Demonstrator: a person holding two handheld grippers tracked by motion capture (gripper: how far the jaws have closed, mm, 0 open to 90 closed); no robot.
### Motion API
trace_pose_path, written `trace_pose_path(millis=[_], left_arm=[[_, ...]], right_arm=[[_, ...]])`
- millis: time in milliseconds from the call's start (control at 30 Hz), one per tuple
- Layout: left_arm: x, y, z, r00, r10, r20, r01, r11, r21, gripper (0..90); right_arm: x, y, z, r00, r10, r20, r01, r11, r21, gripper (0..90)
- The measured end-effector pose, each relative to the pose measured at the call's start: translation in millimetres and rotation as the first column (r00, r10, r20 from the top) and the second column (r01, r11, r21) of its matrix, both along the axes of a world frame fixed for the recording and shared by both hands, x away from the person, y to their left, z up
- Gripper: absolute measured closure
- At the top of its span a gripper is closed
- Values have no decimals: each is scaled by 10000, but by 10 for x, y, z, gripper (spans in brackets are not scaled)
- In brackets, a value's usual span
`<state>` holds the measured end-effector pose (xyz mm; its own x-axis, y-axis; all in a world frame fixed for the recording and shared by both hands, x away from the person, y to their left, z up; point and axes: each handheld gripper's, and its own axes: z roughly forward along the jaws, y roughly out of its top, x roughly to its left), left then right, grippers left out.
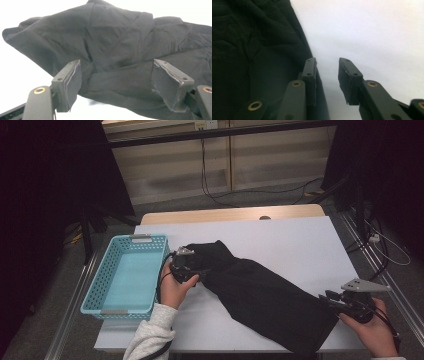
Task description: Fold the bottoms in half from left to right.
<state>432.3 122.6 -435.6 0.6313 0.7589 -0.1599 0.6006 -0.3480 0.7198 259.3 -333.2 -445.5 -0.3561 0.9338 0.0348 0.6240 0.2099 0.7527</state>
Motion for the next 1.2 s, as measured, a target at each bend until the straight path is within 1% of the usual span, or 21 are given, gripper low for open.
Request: trace_pose_path(millis=[67, 100, 167, 233, 300, 367, 400, 533, 633, 733, 767, 800, 867, 900, 933, 1000, 1033, 1100, 1133, 1167, 1200], left_arm=[[4, -3, -13, 10000, -82, 25, 82, 9999, 59, 242], [0, -6, -18, 9999, -97, -58, 97, 9999, 34, 240], [0, -10, -16, 9998, -190, -108, 191, 9998, 115, 240], [4, -17, -16, 9998, -182, -20, 182, 9998, 111, 240], [7, -29, -21, 9999, -118, 34, 118, 9999, 78, 240], [12, -29, -17, 9999, -116, 57, 115, 9999, 56, 240], [13, -26, -17, 9999, -104, 62, 104, 9999, 68, 239], [6, -9, -13, 9999, -107, 69, 107, 9999, 34, 236], [-3, 4, 3, 9999, -96, 101, 95, 9999, 57, 235], [-4, -3, 5, 9999, -45, 142, 45, 10000, 37, 231], [-3, -6, 4, 9999, -89, 106, 89, 10000, 8, 229], [-2, -9, 4, 9999, -105, 82, 105, 9999, -5, 229], [2, -7, 10, 9998, -143, 100, 142, 9999, 25, 229], [3, -4, 16, 9998, -173, 66, 173, 9999, 7, 228], [2, -7, 14, 9998, -143, 102, 143, 9999, -9, 227], [6, -4, 15, 9998, -165, 105, 165, 9999, 5, 226], [7, -1, 14, 9998, -178, 93, 178, 9998, 37, 226], [3, -6, 3, 9999, -99, 121, 99, 10000, 12, 225], [3, -3, 1, 9998, -112, 136, 111, 9999, 24, 225], [3, 2, 3, 9999, -97, 135, 96, 10000, 26, 225], [4, 9, 6, 9999, -93, 117, 93, 10000, 2, 225]], right_arm=[[13, 38, -21, 9998, 146, -158, -146, 9999, -3, 694], [21, 55, -45, 9995, 221, -243, -222, 9997, -43, 694], [32, 80, -97, 9989, 241, -410, -245, 9997, -73, 674], [38, 93, -124, 9987, 289, -418, -294, 9995, -115, 703], [35, 105, -121, 9990, 309, -311, -314, 9994, -176, 806], [23, 108, -95, 9987, 449, -227, -451, 9990, -66, 900], [20, 103, -86, 9987, 462, -203, -462, 9989, 11, 900], [-11, 77, -44, 9984, 404, -402, -400, 9991, 100, 900], [-71, 47, -9, 9981, 410, -451, -405, 9991, 130, 900], [-128, 9, -25, 9976, 299, -626, -288, 9994, 180, 900], [-136, -2, -36, 9971, 361, -670, -347, 9992, 214, 900], [-141, -5, -47, 9967, 345, -728, -329, 9992, 226, 889], [-133, 0, -58, 9974, 252, -678, -246, 9996, 98, 782], [-120, 6, -51, 9985, 162, -532, -159, 9999, 63, 738], [-108, 16, -41, 9989, 137, -440, -136, 9999, 18, 714], [-72, 45, -43, 9991, 168, -381, -163, 9998, 135, 618], [-48, 67, -63, 9989, 198, -421, -192, 9997, 134, 600], [0, 100, -124, 9981, 56, -618, -64, 9999, -129, 531], [12, 108, -148, 9982, -16, -593, 11, 10000, -73, 532], [11, 117, -147, 9981, -56, -608, 55, 10000, -23, 559], [5, 127, -135, 9975, 73, -700, -74, 10000, -9, 660]])
